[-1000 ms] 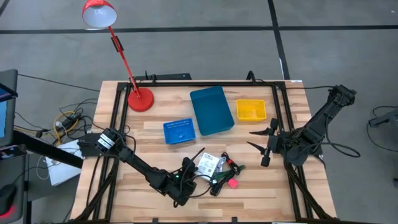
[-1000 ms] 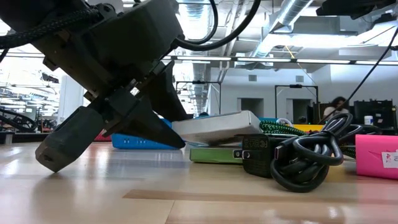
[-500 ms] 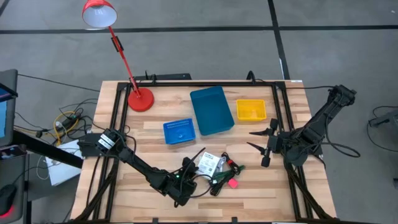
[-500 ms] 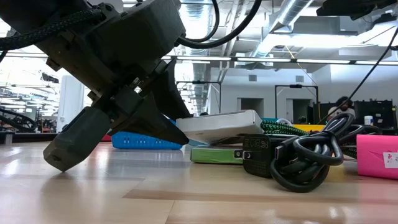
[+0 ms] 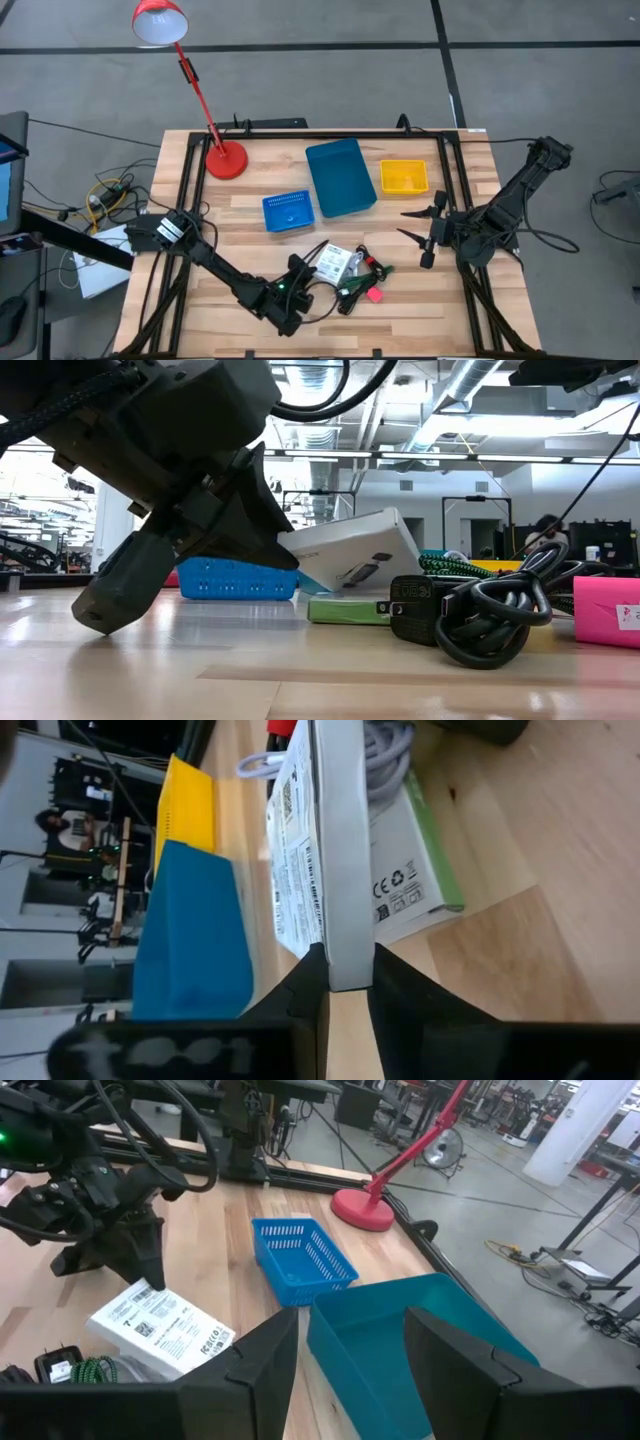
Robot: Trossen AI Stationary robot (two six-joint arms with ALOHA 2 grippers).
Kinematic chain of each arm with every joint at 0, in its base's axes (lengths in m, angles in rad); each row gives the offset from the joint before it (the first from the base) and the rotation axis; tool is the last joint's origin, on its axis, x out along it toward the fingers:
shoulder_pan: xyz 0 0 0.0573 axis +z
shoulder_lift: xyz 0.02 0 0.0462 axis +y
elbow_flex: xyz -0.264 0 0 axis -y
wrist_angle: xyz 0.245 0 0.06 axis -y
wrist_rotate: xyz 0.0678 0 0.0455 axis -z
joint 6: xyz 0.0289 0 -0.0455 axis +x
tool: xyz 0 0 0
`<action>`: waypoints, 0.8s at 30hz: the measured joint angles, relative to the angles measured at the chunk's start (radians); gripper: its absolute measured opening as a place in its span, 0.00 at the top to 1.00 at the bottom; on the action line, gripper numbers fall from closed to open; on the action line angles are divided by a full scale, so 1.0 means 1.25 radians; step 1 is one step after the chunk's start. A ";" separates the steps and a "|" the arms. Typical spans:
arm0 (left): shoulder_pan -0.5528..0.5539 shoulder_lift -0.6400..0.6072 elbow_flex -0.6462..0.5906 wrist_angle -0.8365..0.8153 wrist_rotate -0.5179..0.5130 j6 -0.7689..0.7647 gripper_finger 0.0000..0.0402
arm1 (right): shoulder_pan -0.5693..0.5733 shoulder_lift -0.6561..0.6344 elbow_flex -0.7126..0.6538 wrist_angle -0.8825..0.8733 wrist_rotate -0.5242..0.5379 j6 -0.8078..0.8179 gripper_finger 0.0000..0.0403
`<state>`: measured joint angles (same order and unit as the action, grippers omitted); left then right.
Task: Pick and place items into bin
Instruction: Put the white card reader box into the blue basket
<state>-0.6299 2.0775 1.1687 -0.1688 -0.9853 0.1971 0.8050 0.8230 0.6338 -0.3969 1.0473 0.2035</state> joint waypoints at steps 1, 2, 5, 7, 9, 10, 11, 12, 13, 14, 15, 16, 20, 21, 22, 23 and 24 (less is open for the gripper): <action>-0.001 0.000 0.000 0.000 -0.004 -0.001 0.91 | 0.000 0.000 0.000 0.000 0.000 0.000 0.56; -0.002 0.000 0.000 0.000 -0.008 -0.001 0.91 | 0.000 0.000 0.000 0.000 0.000 0.000 0.56; -0.005 0.001 0.000 0.000 -0.031 -0.002 0.91 | 0.000 0.000 0.000 0.000 0.000 0.000 0.56; -0.006 0.001 -0.001 -0.002 -0.052 -0.002 0.91 | 0.000 0.000 0.000 0.000 0.000 0.000 0.56; -0.006 0.002 -0.001 -0.003 -0.075 -0.004 0.91 | 0.000 0.000 0.000 0.000 0.000 0.000 0.56; -0.006 0.002 -0.002 -0.004 -0.091 -0.012 0.91 | 0.000 0.000 0.000 0.000 0.000 0.000 0.56; -0.006 0.003 -0.002 -0.005 -0.110 -0.023 0.91 | 0.000 0.000 0.000 0.000 0.000 0.000 0.56; -0.006 0.004 -0.003 -0.006 -0.125 -0.035 0.91 | 0.000 0.000 0.000 0.000 0.000 0.000 0.56; -0.006 0.004 -0.003 -0.007 -0.140 -0.046 0.91 | 0.000 0.000 0.000 0.000 0.000 0.000 0.56; -0.006 0.004 -0.003 -0.006 -0.154 -0.060 0.91 | 0.000 0.000 0.000 0.000 0.000 0.000 0.56; -0.006 0.004 -0.003 -0.005 -0.167 -0.071 0.91 | 0.000 0.000 0.000 0.000 0.000 0.000 0.56; -0.006 0.004 -0.003 -0.003 -0.178 -0.085 0.91 | 0.000 0.000 0.000 0.000 0.000 0.000 0.56; -0.008 0.004 -0.003 -0.001 -0.198 -0.130 0.91 | 0.000 0.000 0.000 0.000 0.000 0.000 0.56; -0.010 0.004 -0.003 -0.001 -0.207 -0.141 0.91 | 0.000 0.000 0.000 0.000 0.000 0.000 0.56; -0.011 0.004 -0.002 -0.001 -0.217 -0.152 0.91 | 0.000 0.000 0.000 0.000 0.000 0.000 0.56; -0.014 0.004 -0.002 -0.001 -0.231 -0.163 0.91 | 0.000 0.000 0.000 0.000 0.000 0.000 0.56; -0.018 0.004 -0.002 -0.001 -0.245 -0.172 0.91 | 0.000 0.000 0.000 0.000 0.000 0.000 0.56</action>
<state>-0.6519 2.0823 1.1664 -0.1696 -1.2920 -0.0184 0.8047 0.8230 0.6338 -0.3969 1.0475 0.2031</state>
